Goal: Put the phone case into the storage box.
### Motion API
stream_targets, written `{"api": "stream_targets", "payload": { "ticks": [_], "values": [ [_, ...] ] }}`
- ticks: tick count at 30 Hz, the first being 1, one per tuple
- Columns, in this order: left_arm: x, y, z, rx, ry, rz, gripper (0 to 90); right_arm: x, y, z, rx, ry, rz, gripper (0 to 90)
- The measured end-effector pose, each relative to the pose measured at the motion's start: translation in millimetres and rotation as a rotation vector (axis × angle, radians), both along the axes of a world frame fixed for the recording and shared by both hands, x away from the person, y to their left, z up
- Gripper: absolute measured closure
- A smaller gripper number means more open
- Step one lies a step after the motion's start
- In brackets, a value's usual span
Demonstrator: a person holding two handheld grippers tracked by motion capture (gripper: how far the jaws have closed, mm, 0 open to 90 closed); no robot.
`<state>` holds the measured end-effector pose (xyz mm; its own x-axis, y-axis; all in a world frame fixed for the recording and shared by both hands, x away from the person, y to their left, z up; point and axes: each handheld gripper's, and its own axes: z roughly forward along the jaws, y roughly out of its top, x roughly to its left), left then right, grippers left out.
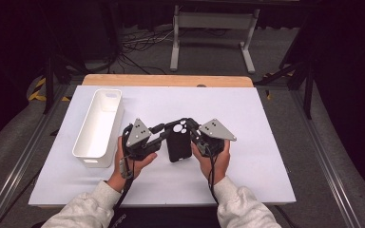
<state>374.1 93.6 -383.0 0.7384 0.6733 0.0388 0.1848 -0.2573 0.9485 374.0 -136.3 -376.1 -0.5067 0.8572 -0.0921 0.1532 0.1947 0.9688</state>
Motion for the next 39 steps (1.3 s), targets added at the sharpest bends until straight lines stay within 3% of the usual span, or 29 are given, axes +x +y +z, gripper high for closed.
{"api": "stream_targets", "payload": {
  "ticks": [3, 8, 19, 30, 36, 39],
  "values": [
    [0.0, 1.4, -0.4, -0.005, -0.001, -0.008, 76.6, -2.2, 1.7, -1.1, -0.008, -0.016, 0.003, 86.4],
    [-0.3, 4.9, 0.9, -0.003, -0.003, -0.015, 78.2, -4.8, 1.4, -1.5, -0.009, -0.022, 0.016, 86.3],
    [1.6, 10.4, 1.0, 0.011, 0.001, 0.026, 80.6, -12.0, 4.7, -3.9, -0.023, -0.038, 0.065, 85.2],
    [-0.7, 12.2, 3.1, 0.008, -0.006, 0.020, 81.4, -16.1, 4.7, -3.9, -0.024, -0.021, 0.088, 84.9],
    [-2.6, 18.8, 6.0, -0.018, -0.035, -0.005, 82.9, -16.3, 4.3, -2.5, -0.025, -0.024, 0.114, 84.5],
    [-4.3, 19.7, 8.2, -0.003, -0.050, -0.004, 83.1, -17.2, 4.4, -1.1, -0.026, -0.033, 0.124, 84.4]
  ]
}}
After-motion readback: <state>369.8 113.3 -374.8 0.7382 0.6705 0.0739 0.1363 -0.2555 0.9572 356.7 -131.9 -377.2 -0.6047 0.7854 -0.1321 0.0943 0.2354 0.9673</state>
